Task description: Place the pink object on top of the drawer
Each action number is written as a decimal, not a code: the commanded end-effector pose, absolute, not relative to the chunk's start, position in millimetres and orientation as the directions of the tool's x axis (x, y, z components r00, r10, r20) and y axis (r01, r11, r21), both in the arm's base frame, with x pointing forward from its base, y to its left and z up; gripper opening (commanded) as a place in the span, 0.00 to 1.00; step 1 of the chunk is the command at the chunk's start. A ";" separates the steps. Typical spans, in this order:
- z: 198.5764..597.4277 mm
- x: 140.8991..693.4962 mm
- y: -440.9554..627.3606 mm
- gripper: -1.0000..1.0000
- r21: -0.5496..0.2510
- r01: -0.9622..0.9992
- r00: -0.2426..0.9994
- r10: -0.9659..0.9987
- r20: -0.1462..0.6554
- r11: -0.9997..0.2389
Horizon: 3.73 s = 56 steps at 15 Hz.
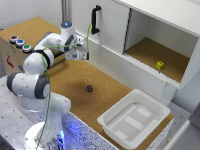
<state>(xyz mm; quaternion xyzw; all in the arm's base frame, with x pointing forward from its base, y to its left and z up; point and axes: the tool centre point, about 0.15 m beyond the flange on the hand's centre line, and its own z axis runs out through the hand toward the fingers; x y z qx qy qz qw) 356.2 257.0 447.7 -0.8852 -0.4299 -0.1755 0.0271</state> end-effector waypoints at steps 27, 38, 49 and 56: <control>477.6 321.2 467.8 1.00 0.038 0.998 -0.051 0.999 0.010 0.051; 462.0 276.9 362.9 1.00 -0.055 0.923 0.385 0.921 0.063 -0.382; 402.3 249.1 226.3 1.00 0.055 0.717 0.683 0.716 0.142 -0.695; 363.1 256.9 177.3 1.00 -0.050 0.553 0.828 0.542 0.143 -0.832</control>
